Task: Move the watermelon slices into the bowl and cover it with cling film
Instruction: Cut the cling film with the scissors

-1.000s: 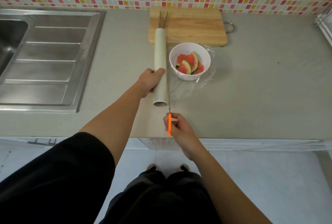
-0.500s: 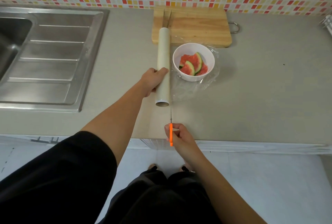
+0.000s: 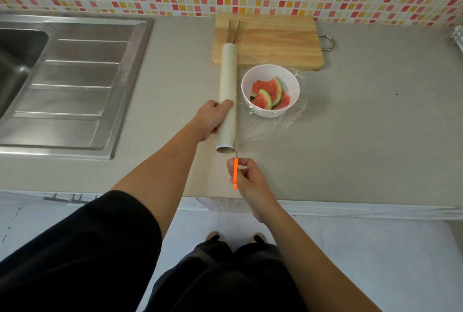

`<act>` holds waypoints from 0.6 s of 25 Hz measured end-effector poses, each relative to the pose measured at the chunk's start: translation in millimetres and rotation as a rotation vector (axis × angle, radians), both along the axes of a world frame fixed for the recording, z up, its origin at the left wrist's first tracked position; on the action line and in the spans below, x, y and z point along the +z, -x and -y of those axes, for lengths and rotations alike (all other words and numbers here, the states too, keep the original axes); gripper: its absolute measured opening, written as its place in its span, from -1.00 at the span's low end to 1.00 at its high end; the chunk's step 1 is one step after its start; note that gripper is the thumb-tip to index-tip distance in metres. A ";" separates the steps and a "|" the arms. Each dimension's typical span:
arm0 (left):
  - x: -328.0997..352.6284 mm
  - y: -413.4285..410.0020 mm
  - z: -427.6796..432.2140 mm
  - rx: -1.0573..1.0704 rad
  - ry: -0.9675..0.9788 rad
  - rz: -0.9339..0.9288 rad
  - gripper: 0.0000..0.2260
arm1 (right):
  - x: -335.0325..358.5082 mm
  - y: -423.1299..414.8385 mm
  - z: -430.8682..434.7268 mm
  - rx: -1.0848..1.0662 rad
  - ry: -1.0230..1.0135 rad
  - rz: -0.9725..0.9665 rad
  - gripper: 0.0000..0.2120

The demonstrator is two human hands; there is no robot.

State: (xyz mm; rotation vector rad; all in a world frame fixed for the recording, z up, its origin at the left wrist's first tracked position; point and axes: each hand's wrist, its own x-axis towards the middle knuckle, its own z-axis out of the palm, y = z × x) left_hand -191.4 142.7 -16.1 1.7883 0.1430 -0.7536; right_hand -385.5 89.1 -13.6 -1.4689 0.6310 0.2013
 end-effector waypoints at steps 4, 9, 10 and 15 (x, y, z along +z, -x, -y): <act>0.5 1.3 1.3 0.005 -0.011 0.005 -0.57 | -1.1 -1.2 1.6 -0.014 0.008 0.011 -0.66; 2.0 1.2 2.1 0.004 -0.027 0.030 -0.59 | -3.1 2.4 -1.6 -0.008 0.038 -0.027 -0.71; 2.4 0.6 1.7 0.000 -0.037 0.038 -0.59 | -3.3 2.8 -2.2 -0.002 0.036 -0.028 -0.73; 1.8 0.9 -0.4 -0.011 -0.074 0.091 -0.60 | -8.1 2.2 -2.4 0.018 0.007 0.003 -0.85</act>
